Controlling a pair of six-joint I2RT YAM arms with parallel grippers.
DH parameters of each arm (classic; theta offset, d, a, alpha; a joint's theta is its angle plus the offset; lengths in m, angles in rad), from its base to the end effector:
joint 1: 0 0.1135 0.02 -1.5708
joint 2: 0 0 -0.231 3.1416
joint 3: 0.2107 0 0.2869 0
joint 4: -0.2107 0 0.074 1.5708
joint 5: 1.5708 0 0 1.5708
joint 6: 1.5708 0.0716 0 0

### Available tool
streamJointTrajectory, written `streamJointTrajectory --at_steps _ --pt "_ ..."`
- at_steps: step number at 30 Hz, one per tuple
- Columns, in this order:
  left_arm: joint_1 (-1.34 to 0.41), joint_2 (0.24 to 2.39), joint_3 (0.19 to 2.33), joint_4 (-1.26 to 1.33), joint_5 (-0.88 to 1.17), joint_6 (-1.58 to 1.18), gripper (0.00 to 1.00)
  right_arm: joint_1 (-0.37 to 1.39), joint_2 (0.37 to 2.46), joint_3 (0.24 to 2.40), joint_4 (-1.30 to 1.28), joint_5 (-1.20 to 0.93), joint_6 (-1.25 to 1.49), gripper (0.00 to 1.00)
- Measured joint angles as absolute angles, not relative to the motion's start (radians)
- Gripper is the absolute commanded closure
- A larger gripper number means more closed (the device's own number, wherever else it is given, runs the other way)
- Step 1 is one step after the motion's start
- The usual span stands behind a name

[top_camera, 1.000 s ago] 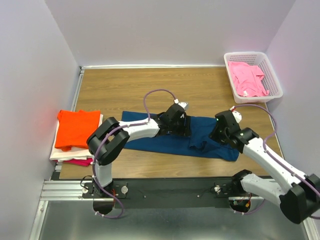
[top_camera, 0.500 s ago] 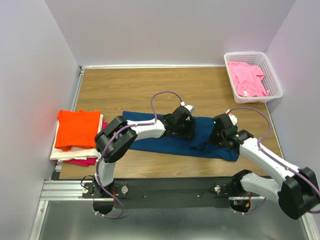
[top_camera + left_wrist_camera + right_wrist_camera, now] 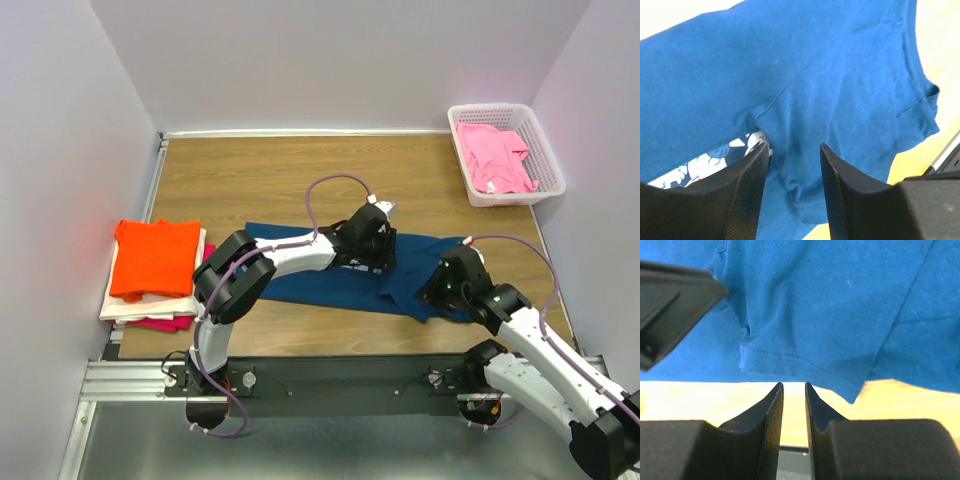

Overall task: Fold and stack the t-shirts
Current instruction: Fold the tshirt

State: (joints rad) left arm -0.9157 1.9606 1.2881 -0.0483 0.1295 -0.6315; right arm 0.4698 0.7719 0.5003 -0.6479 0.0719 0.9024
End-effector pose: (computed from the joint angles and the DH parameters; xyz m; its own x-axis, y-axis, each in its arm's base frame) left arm 0.2812 -0.3812 0.1036 -0.8237 0.1112 -0.5561 0.4450 0.7345 -0.5123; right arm 0.2065 0.0991 0.1415 -0.7634 0.4903 -0.4205 0.3008 0.8459 0.4404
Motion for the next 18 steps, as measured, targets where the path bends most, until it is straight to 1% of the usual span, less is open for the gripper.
streamJointTrajectory --at_steps 5,6,9,11,12,15,16,18 --pt "-0.915 1.989 1.328 -0.049 0.131 -0.624 0.52 0.47 0.737 0.53 -0.702 0.075 0.918 0.69" --pt "-0.915 1.996 1.332 -0.049 0.131 -0.624 0.54 0.47 0.738 0.538 -0.706 0.08 0.92 0.69" --pt "-0.913 2.01 1.333 -0.053 0.13 -0.624 0.55 0.47 0.762 0.582 -0.717 0.127 0.925 0.67" --pt "-0.913 2.012 1.333 -0.062 0.129 -0.624 0.55 0.47 0.803 0.617 -0.725 0.169 0.924 0.64" --pt "-0.913 2.012 1.333 -0.066 0.128 -0.624 0.55 0.47 0.826 0.638 -0.723 0.193 0.924 0.61" --pt "-0.911 2.012 1.333 -0.076 0.113 -0.621 0.54 0.466 0.962 0.707 -0.726 0.313 0.91 0.54" --pt "-0.911 2.012 1.333 -0.08 0.11 -0.62 0.54 0.464 0.982 0.716 -0.726 0.325 0.906 0.54" --pt "-0.907 2.012 1.333 -0.088 0.103 -0.617 0.54 0.434 1.092 0.748 -0.712 0.373 0.883 0.53"
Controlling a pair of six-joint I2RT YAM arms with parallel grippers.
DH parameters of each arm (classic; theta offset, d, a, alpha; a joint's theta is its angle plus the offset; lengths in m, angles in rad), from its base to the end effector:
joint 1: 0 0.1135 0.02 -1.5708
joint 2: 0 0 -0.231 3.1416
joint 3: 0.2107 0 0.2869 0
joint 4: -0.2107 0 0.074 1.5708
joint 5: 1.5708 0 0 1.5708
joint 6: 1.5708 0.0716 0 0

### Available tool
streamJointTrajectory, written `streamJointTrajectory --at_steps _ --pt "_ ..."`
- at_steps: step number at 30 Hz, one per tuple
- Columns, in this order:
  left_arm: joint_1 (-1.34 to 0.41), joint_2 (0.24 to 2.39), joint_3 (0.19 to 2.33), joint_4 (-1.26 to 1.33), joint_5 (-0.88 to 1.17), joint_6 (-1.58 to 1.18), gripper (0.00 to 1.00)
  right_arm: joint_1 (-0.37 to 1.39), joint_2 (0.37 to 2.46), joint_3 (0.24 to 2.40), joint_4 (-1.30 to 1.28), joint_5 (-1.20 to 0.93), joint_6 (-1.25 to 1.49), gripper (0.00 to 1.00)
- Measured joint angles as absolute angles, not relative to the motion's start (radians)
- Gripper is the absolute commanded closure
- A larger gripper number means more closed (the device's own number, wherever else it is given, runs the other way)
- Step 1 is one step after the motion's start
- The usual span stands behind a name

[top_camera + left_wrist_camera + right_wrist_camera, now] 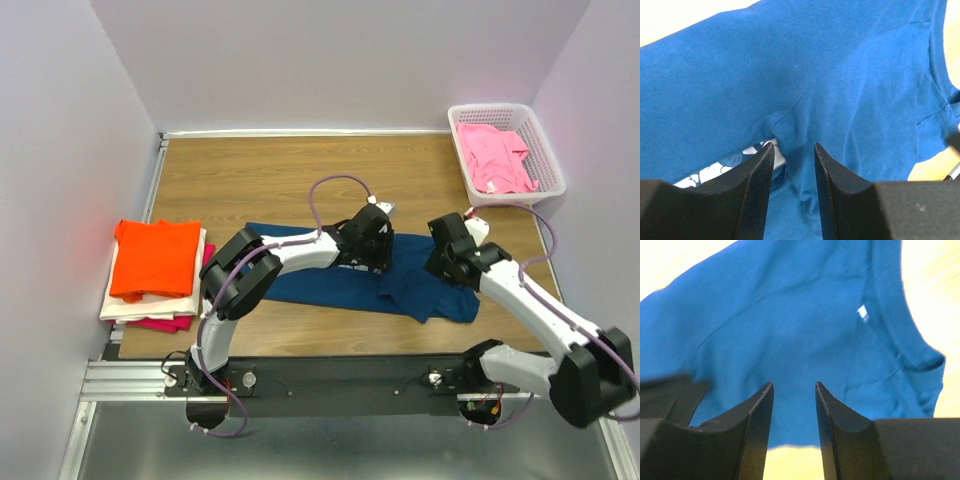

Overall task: Fold and stack the t-shirts
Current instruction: Fold the tshirt

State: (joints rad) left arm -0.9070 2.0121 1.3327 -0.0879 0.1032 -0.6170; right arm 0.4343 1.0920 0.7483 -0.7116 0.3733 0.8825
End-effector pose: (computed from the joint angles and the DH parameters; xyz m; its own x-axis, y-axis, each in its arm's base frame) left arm 0.2894 -0.3820 0.0920 -0.8286 0.1252 -0.5457 0.4288 0.7686 -0.4748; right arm 0.2535 0.0888 0.1581 -0.6780 0.4783 -0.5582 0.4643 0.8674 0.1792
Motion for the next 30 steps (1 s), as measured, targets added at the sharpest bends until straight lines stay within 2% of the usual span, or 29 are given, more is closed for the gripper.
streamJointTrajectory --at_steps 6,14,19,30 --pt "-0.896 2.012 1.333 -0.104 0.096 -0.609 0.53 0.225 1.238 0.755 -0.625 0.369 0.799 0.53" --pt "-0.888 2.012 1.333 -0.105 0.095 -0.602 0.53 0.055 1.316 0.764 -0.537 0.336 0.732 0.53" --pt "-0.884 2.006 1.328 -0.095 0.089 -0.603 0.53 0.027 1.341 0.764 -0.477 0.309 0.714 0.53" --pt "-0.796 1.832 1.179 -0.061 0.001 -0.658 0.53 0.026 1.411 0.705 -0.362 0.247 0.714 0.55"
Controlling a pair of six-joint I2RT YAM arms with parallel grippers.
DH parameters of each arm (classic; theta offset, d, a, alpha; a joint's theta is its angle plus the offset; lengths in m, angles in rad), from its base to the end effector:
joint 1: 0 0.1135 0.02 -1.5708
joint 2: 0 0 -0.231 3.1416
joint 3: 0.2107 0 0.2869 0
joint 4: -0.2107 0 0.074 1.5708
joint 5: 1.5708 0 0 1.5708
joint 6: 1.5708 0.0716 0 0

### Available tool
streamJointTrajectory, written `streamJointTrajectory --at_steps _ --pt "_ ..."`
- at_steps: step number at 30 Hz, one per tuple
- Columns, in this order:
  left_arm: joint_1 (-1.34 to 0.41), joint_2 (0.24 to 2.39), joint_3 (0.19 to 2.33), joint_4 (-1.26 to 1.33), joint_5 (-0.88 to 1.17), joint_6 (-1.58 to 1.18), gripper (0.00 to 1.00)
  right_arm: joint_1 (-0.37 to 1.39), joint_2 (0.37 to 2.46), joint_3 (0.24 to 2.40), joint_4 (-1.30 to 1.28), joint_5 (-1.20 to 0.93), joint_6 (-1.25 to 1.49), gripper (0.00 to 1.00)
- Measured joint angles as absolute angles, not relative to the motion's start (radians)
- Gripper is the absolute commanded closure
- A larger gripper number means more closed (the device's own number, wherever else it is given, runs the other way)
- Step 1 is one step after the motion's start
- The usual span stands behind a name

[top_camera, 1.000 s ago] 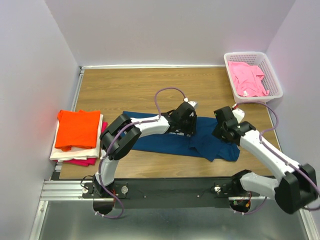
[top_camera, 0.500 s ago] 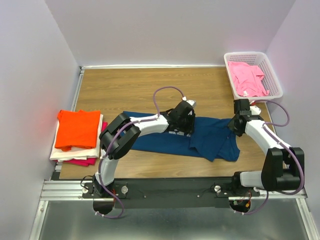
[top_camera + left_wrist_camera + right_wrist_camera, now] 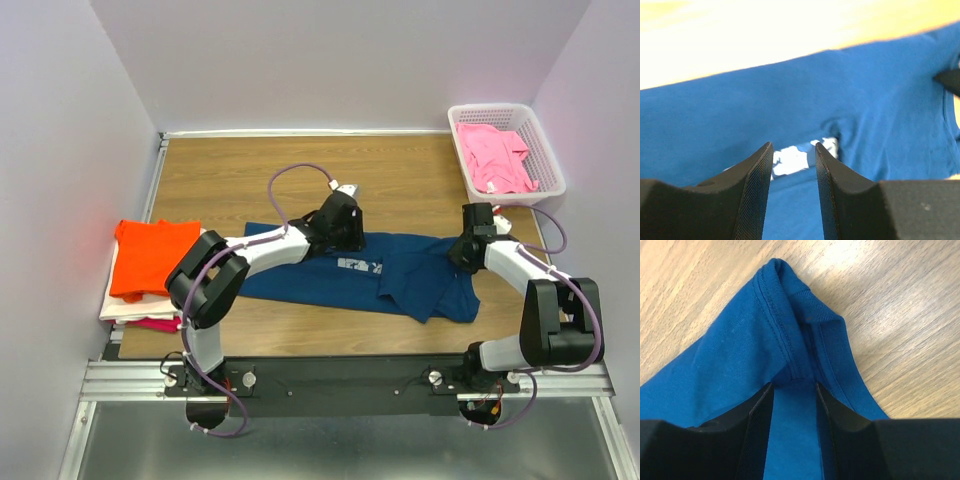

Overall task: Fold and stack the t-shirts
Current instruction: Fold the tshirt

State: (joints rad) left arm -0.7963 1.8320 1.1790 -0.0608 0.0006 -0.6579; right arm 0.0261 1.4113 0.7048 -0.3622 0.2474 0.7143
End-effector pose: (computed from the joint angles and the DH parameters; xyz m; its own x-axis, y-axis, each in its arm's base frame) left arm 0.3140 -0.3210 0.1185 -0.7996 -0.0571 -0.5979 0.2859 0.8393 -0.4625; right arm 0.3050 -0.0096 0.0794 -0.6015 0.6197 -0.5042 0.6439 0.7496 0.1531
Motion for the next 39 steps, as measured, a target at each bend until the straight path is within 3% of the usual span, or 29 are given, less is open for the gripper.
streamJointTrajectory --at_steps 5,10,15,36,39 --pt "-0.78 1.818 1.148 -0.046 -0.011 -0.668 0.53 0.026 1.414 0.698 -0.351 0.247 0.716 0.57" --pt "-0.781 1.818 1.135 -0.046 -0.012 -0.674 0.53 0.026 1.414 0.695 -0.338 0.249 0.72 0.84" --pt "-0.771 1.818 1.126 -0.043 -0.012 -0.682 0.53 0.026 1.411 0.694 -0.337 0.258 0.717 1.0" --pt "-0.73 1.818 1.092 -0.031 -0.015 -0.704 0.53 0.026 1.234 0.715 -0.476 0.362 0.696 1.0" --pt "-0.721 1.814 1.081 -0.031 -0.016 -0.707 0.53 0.026 1.252 0.715 -0.48 0.38 0.696 0.91"
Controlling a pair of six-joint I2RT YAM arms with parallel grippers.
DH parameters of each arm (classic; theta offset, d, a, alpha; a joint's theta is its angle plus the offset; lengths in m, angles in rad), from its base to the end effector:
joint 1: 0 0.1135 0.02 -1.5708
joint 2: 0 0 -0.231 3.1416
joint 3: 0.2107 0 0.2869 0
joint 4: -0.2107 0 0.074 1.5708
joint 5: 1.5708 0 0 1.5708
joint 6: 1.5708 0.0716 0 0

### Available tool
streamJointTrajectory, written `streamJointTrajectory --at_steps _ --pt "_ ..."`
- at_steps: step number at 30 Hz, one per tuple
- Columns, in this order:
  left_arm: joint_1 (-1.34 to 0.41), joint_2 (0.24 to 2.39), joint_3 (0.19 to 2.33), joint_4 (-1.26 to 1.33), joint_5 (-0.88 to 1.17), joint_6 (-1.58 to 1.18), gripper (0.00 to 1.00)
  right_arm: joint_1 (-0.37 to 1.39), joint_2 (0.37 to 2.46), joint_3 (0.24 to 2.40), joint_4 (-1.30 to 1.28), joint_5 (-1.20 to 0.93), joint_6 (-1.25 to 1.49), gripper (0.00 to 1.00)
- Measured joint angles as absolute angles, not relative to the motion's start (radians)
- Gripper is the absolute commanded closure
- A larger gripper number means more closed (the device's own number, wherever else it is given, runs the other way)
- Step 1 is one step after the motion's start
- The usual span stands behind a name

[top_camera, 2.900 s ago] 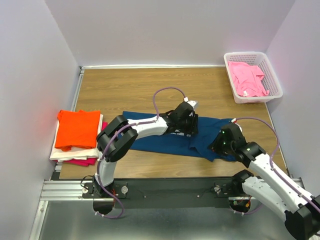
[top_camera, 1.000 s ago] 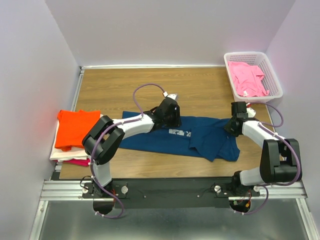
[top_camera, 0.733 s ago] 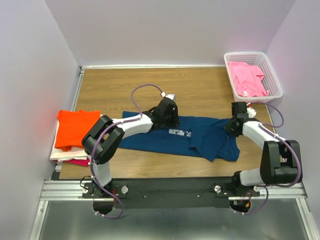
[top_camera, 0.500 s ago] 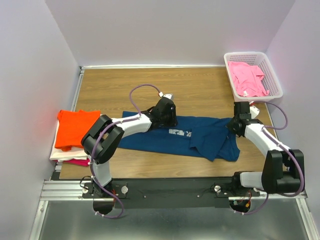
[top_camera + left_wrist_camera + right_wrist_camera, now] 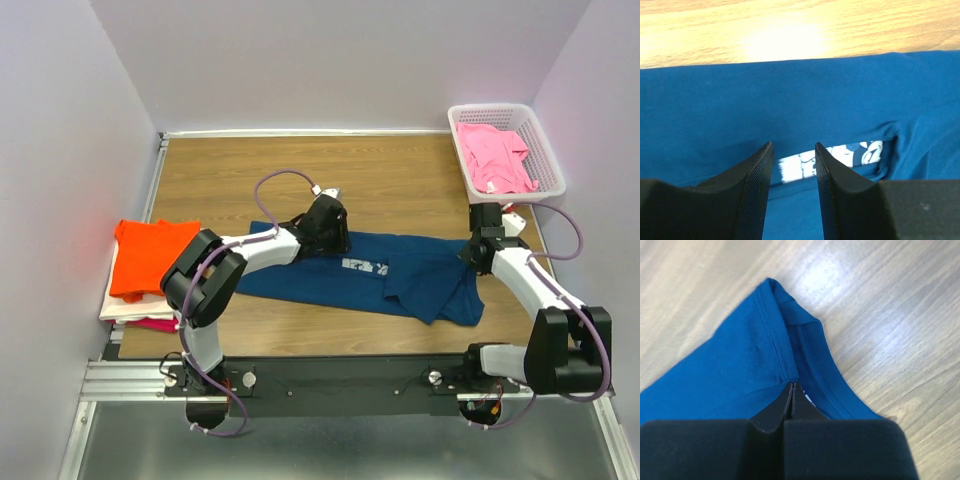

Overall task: Fold and stack the t-shirts
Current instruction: Fold the tshirt

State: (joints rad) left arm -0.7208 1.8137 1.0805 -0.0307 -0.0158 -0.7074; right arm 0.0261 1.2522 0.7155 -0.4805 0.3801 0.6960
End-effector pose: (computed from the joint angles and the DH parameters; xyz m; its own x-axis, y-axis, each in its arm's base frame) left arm 0.3233 -0.2825 0.0938 -0.8183 -0.1461 -0.5560 0.1573 0.8733 -0.4610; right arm 0.2939 -0.0189 0.1215 -0.5431 0.5814 -0.6058 0.6763 0.7305 0.0949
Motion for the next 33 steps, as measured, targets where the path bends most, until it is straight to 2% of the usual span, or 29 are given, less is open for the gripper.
streamJointTrajectory --at_steps 3,4,6,7,9,14,18,23,33 --pt "-0.712 1.797 1.062 -0.031 -0.017 -0.709 0.53 0.026 1.294 0.715 -0.485 0.384 0.696 0.77" --pt "-0.71 1.791 1.057 -0.031 -0.017 -0.709 0.53 0.026 1.306 0.715 -0.49 0.382 0.694 0.68" --pt "-0.706 1.78 1.05 -0.031 -0.021 -0.71 0.53 0.025 1.314 0.717 -0.498 0.377 0.689 0.54" --pt "-0.703 1.773 1.046 -0.032 -0.025 -0.712 0.53 0.025 1.314 0.72 -0.501 0.374 0.682 0.43" --pt "-0.7 1.752 1.037 -0.033 -0.037 -0.712 0.53 0.025 1.308 0.728 -0.503 0.366 0.665 0.39" --pt "-0.701 1.665 1.004 -0.056 -0.079 -0.71 0.55 0.041 1.243 0.741 -0.516 0.34 0.656 0.39" --pt "-0.704 1.592 0.965 -0.065 -0.107 -0.709 0.6 0.169 1.225 0.757 -0.52 0.339 0.688 0.41" --pt "-0.774 1.531 0.866 -0.104 -0.15 -0.727 0.62 0.369 1.301 0.755 -0.505 0.319 0.772 0.43" --pt "-0.859 1.604 0.807 -0.121 -0.188 -0.79 0.62 0.386 1.514 0.799 -0.45 0.315 0.809 0.43"
